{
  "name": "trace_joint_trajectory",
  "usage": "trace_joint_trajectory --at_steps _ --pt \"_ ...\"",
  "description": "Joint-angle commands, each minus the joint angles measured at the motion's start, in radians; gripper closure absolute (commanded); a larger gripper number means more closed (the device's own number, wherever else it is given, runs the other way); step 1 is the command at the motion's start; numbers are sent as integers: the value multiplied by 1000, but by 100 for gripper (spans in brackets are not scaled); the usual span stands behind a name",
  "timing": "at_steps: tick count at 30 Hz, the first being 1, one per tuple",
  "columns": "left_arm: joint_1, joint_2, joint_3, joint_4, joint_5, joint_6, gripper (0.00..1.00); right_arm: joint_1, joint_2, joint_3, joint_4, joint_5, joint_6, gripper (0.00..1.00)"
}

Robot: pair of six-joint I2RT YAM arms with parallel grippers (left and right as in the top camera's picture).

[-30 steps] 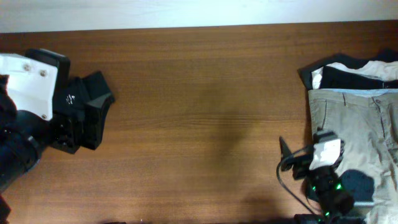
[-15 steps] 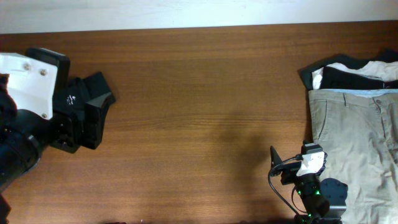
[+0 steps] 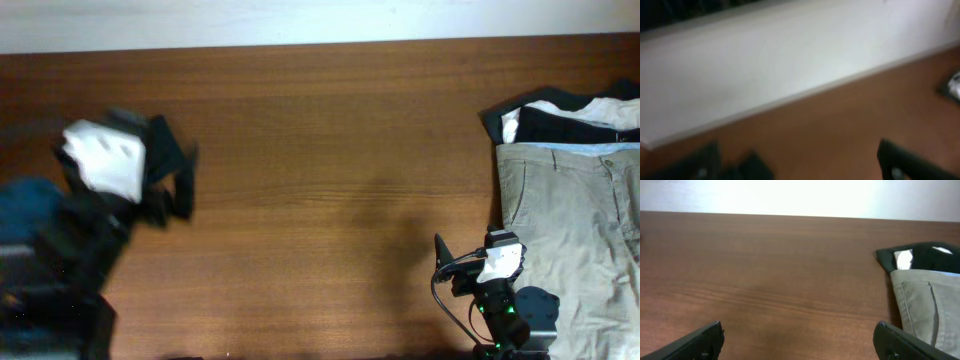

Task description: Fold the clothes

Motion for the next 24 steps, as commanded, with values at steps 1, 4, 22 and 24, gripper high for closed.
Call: trace_joint_trajectory --at_steps 1,4,22,24 --pt "-2 -268 -431 232 -3 2 1 -4 -7 -7 0 -2 12 1" --pt "-51 -537 -805 375 -43 2 1 -4 -7 -7 0 -2 12 1" --pt "-66 -889 -1268 513 -130 2 1 -4 -7 -7 0 -2 12 1" --pt "-66 -889 -1268 513 -130 2 1 -4 -7 -7 0 -2 12 1"
